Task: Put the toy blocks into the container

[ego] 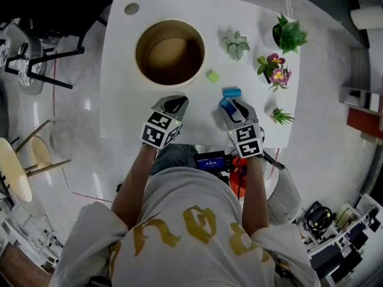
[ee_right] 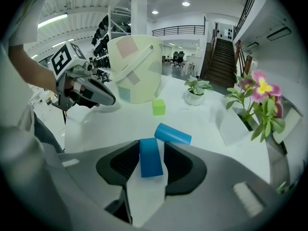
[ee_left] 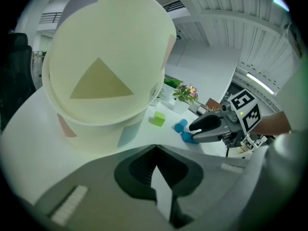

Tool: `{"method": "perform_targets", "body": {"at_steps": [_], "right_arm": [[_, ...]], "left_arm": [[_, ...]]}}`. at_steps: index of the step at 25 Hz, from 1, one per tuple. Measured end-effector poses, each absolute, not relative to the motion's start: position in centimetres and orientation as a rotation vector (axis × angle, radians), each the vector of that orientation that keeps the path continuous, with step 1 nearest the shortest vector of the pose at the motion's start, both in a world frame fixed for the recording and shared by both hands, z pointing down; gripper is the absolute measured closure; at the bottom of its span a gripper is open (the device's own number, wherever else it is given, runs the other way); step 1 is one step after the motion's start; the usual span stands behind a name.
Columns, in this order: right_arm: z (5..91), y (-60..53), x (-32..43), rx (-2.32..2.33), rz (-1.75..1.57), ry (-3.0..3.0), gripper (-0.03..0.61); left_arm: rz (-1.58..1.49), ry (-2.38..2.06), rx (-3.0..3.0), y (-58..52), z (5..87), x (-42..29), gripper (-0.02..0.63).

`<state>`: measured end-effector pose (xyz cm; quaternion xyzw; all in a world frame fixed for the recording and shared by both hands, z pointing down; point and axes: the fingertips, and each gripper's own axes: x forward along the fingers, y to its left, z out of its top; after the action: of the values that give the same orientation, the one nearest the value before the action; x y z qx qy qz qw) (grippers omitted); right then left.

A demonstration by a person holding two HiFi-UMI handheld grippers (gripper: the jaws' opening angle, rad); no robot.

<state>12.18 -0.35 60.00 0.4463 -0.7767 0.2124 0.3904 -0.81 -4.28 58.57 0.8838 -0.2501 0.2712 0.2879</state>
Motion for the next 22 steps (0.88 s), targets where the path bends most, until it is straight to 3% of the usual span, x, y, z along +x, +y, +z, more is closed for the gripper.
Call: {"method": "perform_targets", "body": {"at_steps": [3,9,22], "right_arm": [[60.2,-0.1,11.8,1.101,0.553,-1.982,0.376],[61.3,0.0,12.0,1.089,0.533,-1.924,0.417],[60.4,0.5,12.0,1.112,0.533,-1.938,0.419]], "left_arm": [[0.714,-0.677,2.354,-4.4,58.5,-1.0,0.612],[0.72,-0.686,2.338,-4.2,58.9,-1.4,0.613],[0.718,-0.702,2.351,-3.9,58.2,-1.5,0.612]]}}
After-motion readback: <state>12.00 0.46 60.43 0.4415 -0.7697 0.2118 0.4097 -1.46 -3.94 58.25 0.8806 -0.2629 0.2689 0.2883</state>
